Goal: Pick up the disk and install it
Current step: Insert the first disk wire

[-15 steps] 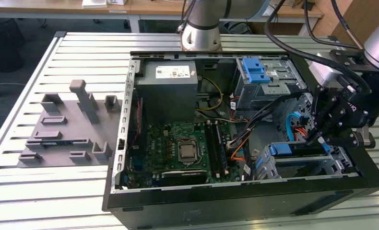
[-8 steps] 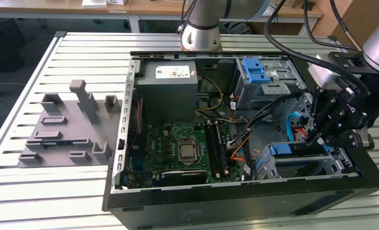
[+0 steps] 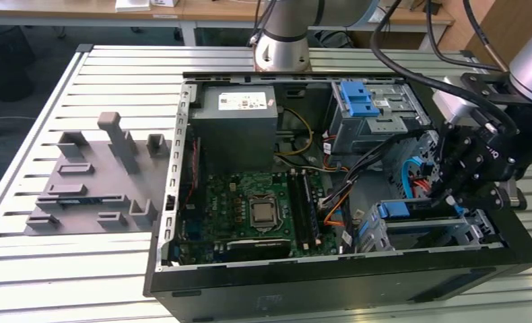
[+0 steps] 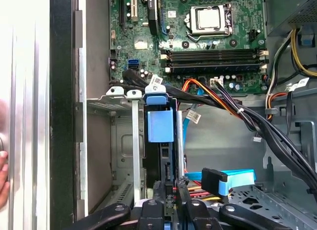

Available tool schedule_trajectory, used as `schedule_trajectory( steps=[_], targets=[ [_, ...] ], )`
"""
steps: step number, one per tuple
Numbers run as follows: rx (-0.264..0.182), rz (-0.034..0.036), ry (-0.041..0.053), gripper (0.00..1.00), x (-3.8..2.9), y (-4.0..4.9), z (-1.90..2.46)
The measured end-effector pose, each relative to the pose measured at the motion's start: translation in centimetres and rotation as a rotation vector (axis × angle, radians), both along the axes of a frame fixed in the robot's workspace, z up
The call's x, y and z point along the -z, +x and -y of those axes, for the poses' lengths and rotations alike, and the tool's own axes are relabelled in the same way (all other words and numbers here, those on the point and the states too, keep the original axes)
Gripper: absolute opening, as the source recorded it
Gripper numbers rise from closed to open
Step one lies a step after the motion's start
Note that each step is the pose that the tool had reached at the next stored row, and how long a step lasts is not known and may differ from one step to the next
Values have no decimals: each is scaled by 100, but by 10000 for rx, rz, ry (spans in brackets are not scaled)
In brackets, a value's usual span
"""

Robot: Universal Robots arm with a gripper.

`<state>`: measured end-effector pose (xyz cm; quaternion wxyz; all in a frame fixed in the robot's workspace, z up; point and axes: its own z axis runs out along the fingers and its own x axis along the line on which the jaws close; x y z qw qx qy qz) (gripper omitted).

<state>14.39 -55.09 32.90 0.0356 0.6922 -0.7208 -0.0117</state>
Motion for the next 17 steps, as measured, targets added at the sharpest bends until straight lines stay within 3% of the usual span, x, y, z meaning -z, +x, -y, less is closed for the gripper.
schedule_trajectory(
  steps=[1,10,12,14,17],
  targets=[
    [0,0,-3,25,-10,0,0],
    [0,0,0,25,-95,0,0],
    [-1,0,0,24,-96,0,0],
    [0,0,-3,11,-98,0,0],
    [0,0,-3,11,-98,0,0]
  ],
)
